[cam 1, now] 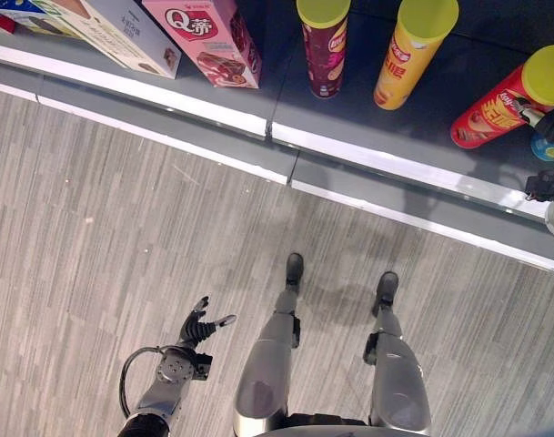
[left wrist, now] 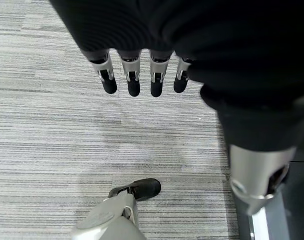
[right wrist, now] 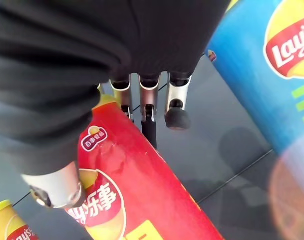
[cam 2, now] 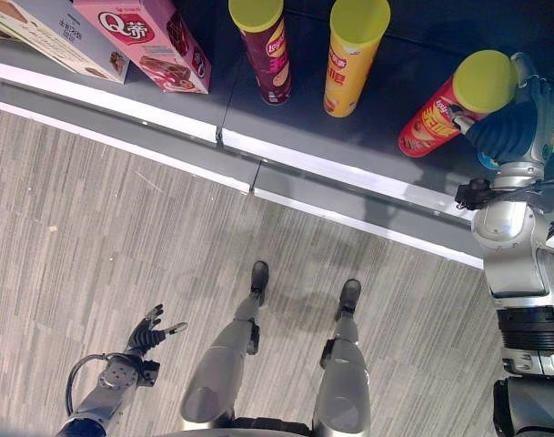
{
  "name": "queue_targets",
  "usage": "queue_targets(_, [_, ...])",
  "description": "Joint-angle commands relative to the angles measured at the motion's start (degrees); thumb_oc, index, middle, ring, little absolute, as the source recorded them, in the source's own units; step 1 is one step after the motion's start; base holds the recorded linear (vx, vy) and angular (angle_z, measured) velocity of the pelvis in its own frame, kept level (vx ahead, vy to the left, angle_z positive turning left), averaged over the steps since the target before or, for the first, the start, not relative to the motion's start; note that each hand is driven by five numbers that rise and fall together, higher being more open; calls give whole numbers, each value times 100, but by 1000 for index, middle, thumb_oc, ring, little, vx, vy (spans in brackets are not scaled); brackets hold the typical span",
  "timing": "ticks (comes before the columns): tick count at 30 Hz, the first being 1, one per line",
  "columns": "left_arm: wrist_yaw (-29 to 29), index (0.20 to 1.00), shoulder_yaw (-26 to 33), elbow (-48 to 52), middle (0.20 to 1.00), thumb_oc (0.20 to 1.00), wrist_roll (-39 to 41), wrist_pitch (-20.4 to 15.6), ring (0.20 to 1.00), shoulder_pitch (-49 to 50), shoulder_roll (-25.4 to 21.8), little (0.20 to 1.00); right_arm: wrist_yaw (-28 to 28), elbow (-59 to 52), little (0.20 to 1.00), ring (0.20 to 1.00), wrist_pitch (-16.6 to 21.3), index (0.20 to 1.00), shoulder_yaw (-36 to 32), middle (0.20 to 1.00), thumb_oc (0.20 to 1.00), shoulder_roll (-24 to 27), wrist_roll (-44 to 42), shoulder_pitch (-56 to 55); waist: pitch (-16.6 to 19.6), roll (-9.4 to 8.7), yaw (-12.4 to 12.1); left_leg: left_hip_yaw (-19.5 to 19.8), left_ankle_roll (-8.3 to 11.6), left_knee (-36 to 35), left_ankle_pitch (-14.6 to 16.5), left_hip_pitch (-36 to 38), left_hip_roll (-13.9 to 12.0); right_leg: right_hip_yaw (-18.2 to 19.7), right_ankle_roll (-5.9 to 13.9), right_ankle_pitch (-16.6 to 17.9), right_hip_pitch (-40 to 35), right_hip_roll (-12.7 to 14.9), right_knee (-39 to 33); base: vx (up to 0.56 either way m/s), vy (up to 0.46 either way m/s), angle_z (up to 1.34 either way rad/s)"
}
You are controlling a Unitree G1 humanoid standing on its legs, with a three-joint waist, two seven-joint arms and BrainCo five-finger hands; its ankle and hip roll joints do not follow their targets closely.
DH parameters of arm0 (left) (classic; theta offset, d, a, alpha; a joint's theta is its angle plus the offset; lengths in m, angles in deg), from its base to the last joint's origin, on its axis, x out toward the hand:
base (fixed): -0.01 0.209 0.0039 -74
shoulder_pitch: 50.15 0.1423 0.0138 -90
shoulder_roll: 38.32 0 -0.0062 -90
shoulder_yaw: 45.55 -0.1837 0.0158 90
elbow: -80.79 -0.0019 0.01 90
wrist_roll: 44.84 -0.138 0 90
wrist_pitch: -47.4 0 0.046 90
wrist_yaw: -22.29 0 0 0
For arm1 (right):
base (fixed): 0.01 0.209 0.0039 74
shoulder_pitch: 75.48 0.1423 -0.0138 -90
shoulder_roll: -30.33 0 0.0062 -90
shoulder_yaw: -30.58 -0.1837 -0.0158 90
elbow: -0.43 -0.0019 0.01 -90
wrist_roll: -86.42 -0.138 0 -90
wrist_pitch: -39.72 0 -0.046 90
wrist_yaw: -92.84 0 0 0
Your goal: Put the goods on the table back onto the shelves and tidy them up.
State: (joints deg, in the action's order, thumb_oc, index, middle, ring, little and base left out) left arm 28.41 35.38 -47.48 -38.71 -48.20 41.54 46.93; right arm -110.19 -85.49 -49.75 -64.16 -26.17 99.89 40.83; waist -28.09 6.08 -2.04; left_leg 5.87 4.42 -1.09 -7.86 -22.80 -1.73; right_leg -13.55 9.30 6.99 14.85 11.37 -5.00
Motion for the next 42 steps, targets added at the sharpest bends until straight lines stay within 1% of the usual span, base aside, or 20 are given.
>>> queue_targets(1, [123, 1000, -89, -215, 1000, 1000, 96, -30, 1000, 29, -184, 1000, -249, 221, 200, 200, 204, 200, 232, 200, 200, 213, -9, 326, 529, -287, -163, -275, 445, -70, 314, 27, -121, 303, 526, -450, 290, 268, 544, 0, 0, 0])
queue_targets(12, [155, 1000, -122, -220, 1000, 1000, 161, -38, 1000, 23, -179, 1000, -302, 415, 200, 200, 180, 200, 488, 200, 200, 245, -61, 692, 516, -258, -242, -251, 460, -92, 281, 5, -129, 251, 527, -464, 283, 276, 544, 0, 0, 0])
queue_targets(22, [164, 1000, -137, -238, 1000, 1000, 146, -34, 1000, 3, -159, 1000, -340, 385, 203, 203, 162, 203, 399, 203, 203, 199, -53, 552, 538, -279, -235, -229, 454, -92, 293, 5, -118, 230, 527, -487, 265, 276, 556, 0, 0, 0])
queue_targets(23, [171, 1000, -136, -247, 1000, 1000, 146, -33, 1000, -3, -160, 1000, -356, 379, 934, 934, 161, 934, 372, 934, 934, 176, -51, 526, 540, -283, -231, -230, 452, -91, 296, 6, -120, 233, 528, -488, 266, 278, 556, 0, 0, 0])
queue_targets(24, [172, 1000, -142, -257, 1000, 1000, 134, -26, 1000, -15, -157, 1000, -381, 364, 1000, 1000, 153, 1000, 331, 1000, 1000, 143, -42, 488, 543, -287, -224, -233, 450, -89, 300, 6, -121, 238, 528, -490, 265, 278, 553, 0, 0, 0])
queue_targets(29, [207, 1000, -139, -257, 1000, 1000, 151, -14, 1000, -26, -151, 1000, -524, 443, 1000, 1000, 104, 1000, 248, 1000, 1000, 71, 7, 450, 541, -285, -200, -255, 444, -82, 312, 22, -129, 269, 531, -489, 261, 283, 547, 0, 0, 0])
queue_targets(34, [214, 1000, -125, -296, 1000, 1000, 124, 8, 1000, -28, -139, 1000, -666, 291, 1000, 1000, 102, 1000, 88, 1000, 1000, -13, 65, 394, 571, -274, -178, -283, 439, -74, 334, 37, -129, 279, 536, -501, 254, 281, 549, 0, 0, 0])
queue_targets(39, [182, 1000, -115, -278, 1000, 1000, 94, 28, 1000, -26, -176, 1000, -877, -89, 1000, 1000, 216, 1000, -112, 1000, 1000, -61, 192, 430, 656, -271, -162, -298, 431, -43, 380, 82, -145, 280, 541, -516, 191, 279, 521, 0, 0, 0])
queue_targets(42, [164, 1000, -82, -327, 1000, 1000, 68, 55, 1000, -37, -190, 1000, -953, -516, 1000, 1000, 248, 1000, -316, 1000, 1000, -108, 362, 348, 769, -329, -110, -320, 423, -26, 441, 145, -160, 282, 545, -513, 123, 261, 471, 21, 3, 0])
